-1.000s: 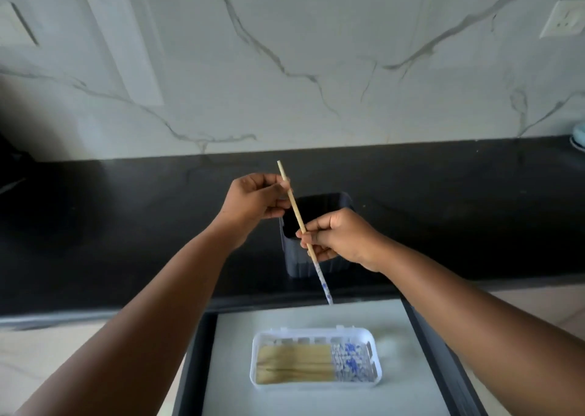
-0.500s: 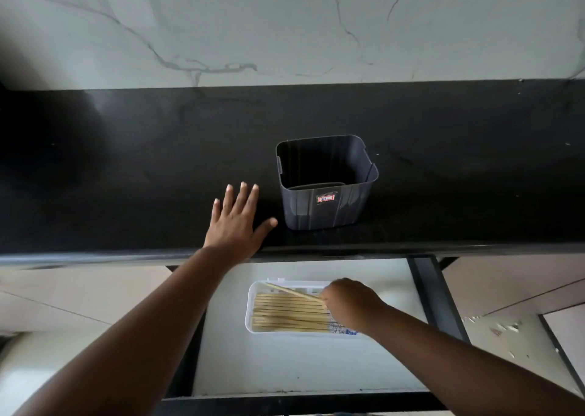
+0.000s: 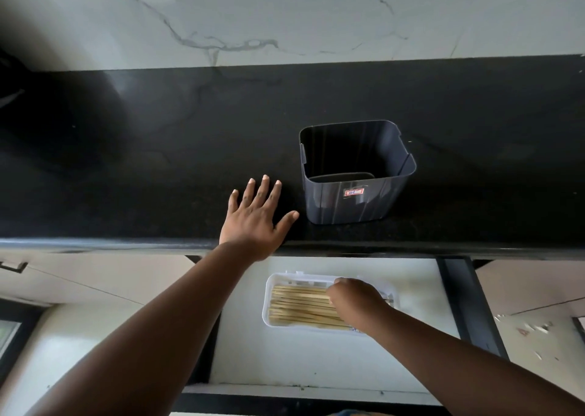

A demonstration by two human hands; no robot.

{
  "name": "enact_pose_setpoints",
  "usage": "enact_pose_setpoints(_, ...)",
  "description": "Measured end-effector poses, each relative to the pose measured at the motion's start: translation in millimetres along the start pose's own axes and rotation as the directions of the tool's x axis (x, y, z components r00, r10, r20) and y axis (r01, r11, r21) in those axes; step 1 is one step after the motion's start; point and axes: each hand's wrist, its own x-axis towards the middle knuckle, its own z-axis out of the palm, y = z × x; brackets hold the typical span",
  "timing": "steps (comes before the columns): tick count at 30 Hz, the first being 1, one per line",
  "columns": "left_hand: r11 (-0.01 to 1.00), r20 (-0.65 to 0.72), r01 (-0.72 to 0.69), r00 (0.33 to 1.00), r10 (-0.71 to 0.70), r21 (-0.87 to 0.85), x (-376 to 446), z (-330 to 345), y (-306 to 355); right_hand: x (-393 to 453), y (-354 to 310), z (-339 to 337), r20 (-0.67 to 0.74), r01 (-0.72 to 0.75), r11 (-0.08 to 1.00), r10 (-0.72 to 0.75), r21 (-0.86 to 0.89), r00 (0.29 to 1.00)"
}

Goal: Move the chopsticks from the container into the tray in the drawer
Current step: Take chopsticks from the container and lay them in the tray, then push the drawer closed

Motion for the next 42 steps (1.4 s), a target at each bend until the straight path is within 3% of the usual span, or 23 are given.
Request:
enact_pose_setpoints(5, 1.0, -0.018, -0.002, 1.0, 0.002, -0.002, 1, 1, 0, 2, 3, 10, -0.007, -0.009, 1.0, 0.009, 0.019, 1.0)
enact_pose_setpoints(13, 1.0, 0.009, -0.002, 1.0, 0.002, -0.007, 2, 1, -1, -28, -1, -2, -0.177, -0.039, 0.998, 0.048, 0.057, 0.983)
enact_pose_setpoints(23, 0.998, 0.174, -0.037, 0.984, 0.047, -0.057, -79, -8, 5, -127, -14, -24, -0.466, -0.05, 0.976, 0.146, 0.212, 0.873)
enact_pose_setpoints(27, 0.987, 0.247, -0.007, 0.968, 0.047, -0.161, -146, -6, 19, -160, -20, -22, -0.482, -0.052, 0.981, 0.137, 0.185, 0.865)
enact_pose_setpoints(33, 0.999, 0.155, -0.005, 0.988, 0.013, -0.054, -251, 7, 56, -235, -26, 8, -0.604, 0.02, 0.994, 0.05, 0.109, 0.795)
enact_pose_setpoints(37, 0.996, 0.177, -0.053, 0.983, 0.041, 0.065, -309, 17, 79, -287, -26, 41, -0.548, 0.011, 0.999, 0.008, 0.032, 0.836)
enact_pose_setpoints(42, 0.991, 0.172, -0.039, 0.985, 0.016, 0.13, -335, 16, 81, -317, -33, 62, -0.541, -0.02, 0.993, -0.047, -0.118, 0.84)
